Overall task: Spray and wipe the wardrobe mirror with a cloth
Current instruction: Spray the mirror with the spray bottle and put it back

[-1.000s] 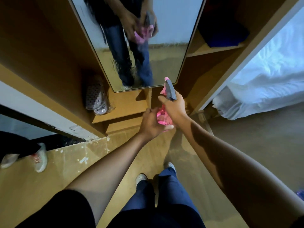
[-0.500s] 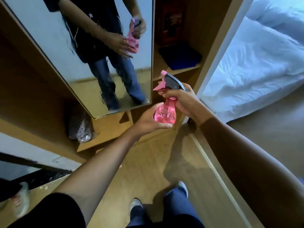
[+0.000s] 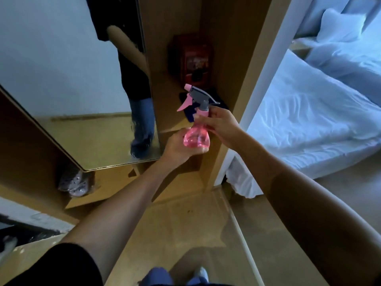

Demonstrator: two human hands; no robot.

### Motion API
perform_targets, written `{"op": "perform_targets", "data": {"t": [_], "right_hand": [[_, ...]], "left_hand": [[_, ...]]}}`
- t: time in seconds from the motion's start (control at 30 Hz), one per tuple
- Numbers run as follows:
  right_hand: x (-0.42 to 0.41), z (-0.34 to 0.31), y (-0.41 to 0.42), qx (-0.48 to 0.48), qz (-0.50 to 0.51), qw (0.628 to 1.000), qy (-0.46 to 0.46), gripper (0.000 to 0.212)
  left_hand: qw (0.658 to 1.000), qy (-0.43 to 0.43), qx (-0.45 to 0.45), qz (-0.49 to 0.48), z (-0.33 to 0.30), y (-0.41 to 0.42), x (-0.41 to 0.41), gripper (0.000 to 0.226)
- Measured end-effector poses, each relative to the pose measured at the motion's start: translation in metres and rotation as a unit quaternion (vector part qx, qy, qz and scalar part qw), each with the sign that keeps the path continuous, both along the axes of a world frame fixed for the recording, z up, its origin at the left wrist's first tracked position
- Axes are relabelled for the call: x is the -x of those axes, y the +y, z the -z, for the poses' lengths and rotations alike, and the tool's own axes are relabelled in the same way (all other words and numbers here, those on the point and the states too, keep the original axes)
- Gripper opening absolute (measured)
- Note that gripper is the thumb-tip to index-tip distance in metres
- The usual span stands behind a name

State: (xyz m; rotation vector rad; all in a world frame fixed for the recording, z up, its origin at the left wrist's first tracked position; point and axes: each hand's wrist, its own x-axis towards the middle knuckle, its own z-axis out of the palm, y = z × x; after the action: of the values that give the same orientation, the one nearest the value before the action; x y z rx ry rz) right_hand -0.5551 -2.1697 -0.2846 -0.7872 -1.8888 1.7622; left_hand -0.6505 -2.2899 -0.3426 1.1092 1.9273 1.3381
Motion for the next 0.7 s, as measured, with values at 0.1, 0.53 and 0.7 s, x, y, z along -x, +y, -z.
{"op": "perform_targets", "data": {"t": [0.1, 0.53, 0.7], "right_hand": [[0.006, -0.004, 0.017, -0.008, -0.022, 1.000, 0.002, 0.014], [0.099, 0.024, 0.086, -0.052, -0.051, 0.996, -0.053, 0.021], [0.136, 0.034, 0.103, -0.075, -0.080, 0.989, -0.099, 0.023]], "left_hand": [[1.000, 0.004, -0.025, -0.005, -0.001, 0.013, 0.002, 0.039], [0.991, 0.059, 0.101, -0.060, 0.017, 0.086, 0.082, 0.037], [0.986, 0.035, 0.126, -0.100, 0.030, 0.112, 0.107, 0.043]]}}
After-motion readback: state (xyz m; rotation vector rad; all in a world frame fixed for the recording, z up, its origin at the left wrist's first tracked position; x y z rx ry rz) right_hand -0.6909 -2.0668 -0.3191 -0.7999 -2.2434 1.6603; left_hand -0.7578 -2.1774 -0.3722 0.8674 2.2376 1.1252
